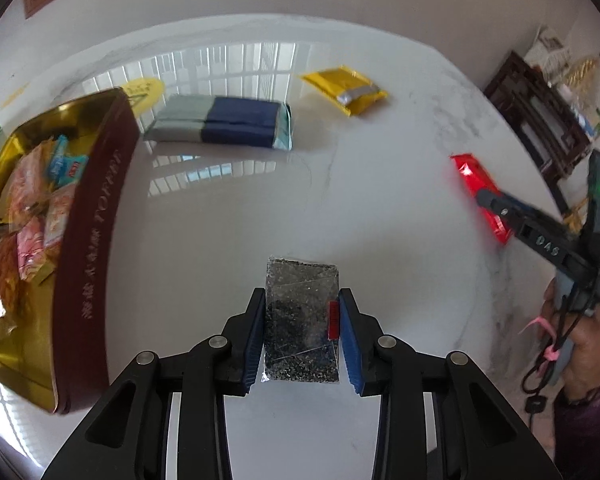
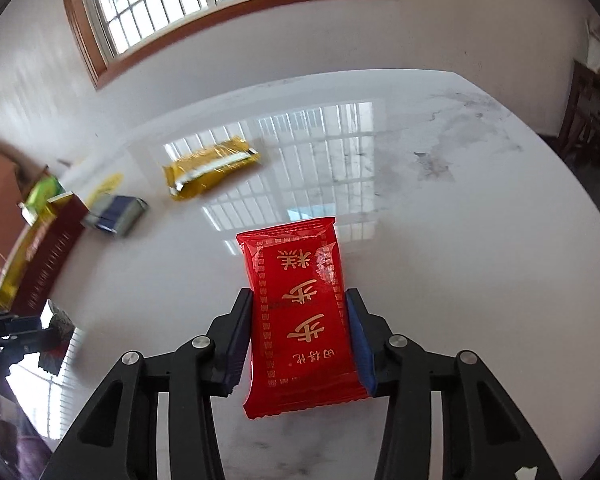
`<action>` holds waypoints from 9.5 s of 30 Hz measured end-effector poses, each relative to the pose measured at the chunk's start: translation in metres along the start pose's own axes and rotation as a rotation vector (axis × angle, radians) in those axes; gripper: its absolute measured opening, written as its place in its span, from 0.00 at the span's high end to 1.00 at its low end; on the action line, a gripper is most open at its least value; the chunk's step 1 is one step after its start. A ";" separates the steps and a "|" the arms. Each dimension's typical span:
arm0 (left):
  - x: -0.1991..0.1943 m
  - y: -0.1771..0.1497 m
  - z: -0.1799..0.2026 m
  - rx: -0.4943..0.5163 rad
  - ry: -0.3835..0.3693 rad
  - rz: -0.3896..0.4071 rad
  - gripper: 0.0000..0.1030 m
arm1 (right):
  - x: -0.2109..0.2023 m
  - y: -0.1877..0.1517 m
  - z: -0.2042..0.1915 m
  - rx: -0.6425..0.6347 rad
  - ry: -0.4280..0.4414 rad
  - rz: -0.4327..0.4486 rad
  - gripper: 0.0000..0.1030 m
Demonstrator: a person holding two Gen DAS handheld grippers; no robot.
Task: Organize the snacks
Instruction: 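Lift the foil block and carry it over the tin with the left gripper, then lower the foil block into the tin and open the left gripper, then carry the red packet into the tin and open the right gripper, then move the right gripper to the blue-and-teal box and grasp it, then grasp the yellow foil packet with the left gripper while the right gripper lifts the blue box, then carry the yellow packet over the tin, lower it in and open the left gripper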
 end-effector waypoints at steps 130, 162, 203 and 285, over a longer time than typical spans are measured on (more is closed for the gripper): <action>-0.114 -0.113 -0.231 -0.257 0.450 0.142 0.35 | 0.017 -0.059 -0.348 -0.237 0.420 -0.228 0.59; -0.153 -0.118 -0.224 -0.230 0.397 0.293 0.13 | 0.033 0.005 -0.246 -0.636 0.199 -0.235 0.34; -0.139 -0.043 -0.106 -0.078 0.287 0.234 0.13 | 0.029 -0.003 -0.180 -0.756 0.098 -0.251 0.09; -0.074 0.020 -0.034 -0.098 -0.052 0.103 0.43 | -0.022 0.036 0.143 0.170 -0.363 0.057 0.52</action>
Point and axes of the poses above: each gripper's, at about its wrist camera, not at the fingertips, and x roughly the way its jaws point, z to its right, y to its top, the point moved 10 cm from there along x, roughly the way its jaws point, and after that the axes turned 12 degrees about x, right-handed, at the moved point
